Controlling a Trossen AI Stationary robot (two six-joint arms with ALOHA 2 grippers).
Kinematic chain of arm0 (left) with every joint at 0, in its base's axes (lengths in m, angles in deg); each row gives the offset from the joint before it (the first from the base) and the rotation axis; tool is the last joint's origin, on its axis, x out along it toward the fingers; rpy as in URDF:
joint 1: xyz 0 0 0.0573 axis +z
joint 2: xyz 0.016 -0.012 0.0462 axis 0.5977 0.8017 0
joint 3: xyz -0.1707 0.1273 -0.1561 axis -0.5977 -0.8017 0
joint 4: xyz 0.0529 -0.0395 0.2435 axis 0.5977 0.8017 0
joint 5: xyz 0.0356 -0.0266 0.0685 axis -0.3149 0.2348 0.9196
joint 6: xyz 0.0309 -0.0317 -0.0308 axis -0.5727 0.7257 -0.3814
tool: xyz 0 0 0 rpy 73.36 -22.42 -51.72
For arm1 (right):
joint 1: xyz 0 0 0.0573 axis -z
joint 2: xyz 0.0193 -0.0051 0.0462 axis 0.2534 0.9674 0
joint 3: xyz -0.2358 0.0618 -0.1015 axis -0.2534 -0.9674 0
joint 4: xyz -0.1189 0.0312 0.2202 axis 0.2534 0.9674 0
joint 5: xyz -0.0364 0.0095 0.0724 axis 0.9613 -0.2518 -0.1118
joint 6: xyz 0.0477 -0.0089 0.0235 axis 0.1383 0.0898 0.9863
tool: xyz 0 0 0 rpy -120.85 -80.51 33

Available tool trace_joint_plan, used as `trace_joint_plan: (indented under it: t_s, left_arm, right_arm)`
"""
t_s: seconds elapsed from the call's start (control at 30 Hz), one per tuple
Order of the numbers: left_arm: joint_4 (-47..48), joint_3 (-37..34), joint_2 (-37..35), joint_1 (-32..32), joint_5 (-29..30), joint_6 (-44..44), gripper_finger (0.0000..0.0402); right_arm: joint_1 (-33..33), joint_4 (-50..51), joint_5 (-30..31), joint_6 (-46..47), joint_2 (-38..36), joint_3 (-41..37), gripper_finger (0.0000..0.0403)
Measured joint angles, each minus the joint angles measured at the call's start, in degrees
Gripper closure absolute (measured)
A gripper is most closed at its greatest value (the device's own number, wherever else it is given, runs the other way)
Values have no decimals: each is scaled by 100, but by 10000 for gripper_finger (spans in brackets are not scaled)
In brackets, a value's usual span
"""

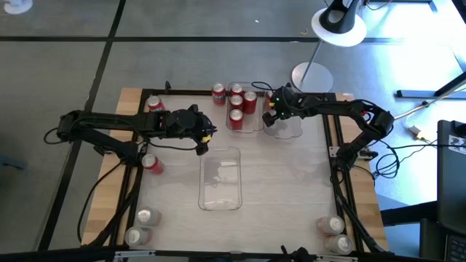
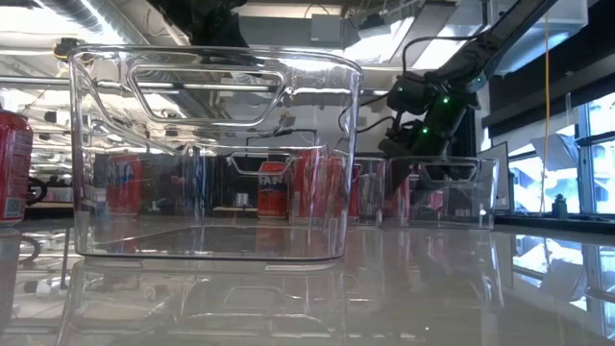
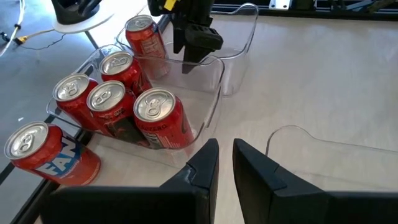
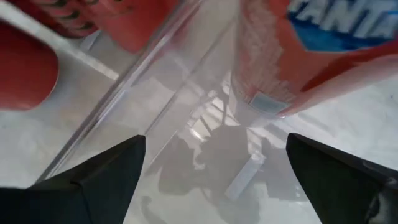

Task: Sort soda cans
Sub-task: Adjust the top right transparent bin on the table, then put the top right red soda can into the top right transparent bin

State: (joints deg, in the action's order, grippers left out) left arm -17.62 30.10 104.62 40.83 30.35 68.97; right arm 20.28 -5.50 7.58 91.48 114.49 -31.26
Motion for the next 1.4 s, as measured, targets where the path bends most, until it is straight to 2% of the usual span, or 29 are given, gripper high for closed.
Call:
trace_joint_plan:
  t_s: [0.17,0.43,0.67,0.8,0.93,1.13,1.27,1.4]
  left_arm:
    - [2,-1,0,0,1,-47,361]
    - [4,-2,0,0,2,-447,361]
    - [-57,24,0,205,0,-490,352]
    - [-22,240,5,602,0,-522,302]
    - [80,569,187,1213,0,-623,218]
    - [1001,1856,1246,2461,3,-652,103]
    - [1795,3016,2190,3131,6,-769,69]
    - [2209,3730,2856,3458,2,-941,67]
  right_arm:
    - [-13,389,27,-24,-241,62,10]
    - [-12,1624,433,-218,-1293,691,10]
    - [-13,1755,435,-270,-2243,883,10]
    - [-13,1774,435,-304,-2567,883,10]
    - [-13,1767,435,-440,-2670,883,10]
    - [-11,1724,633,-807,-2647,883,10]
    - [-9,1607,821,-1034,-2646,883,10]
    - [-7,1609,1066,-1196,-2646,883,10]
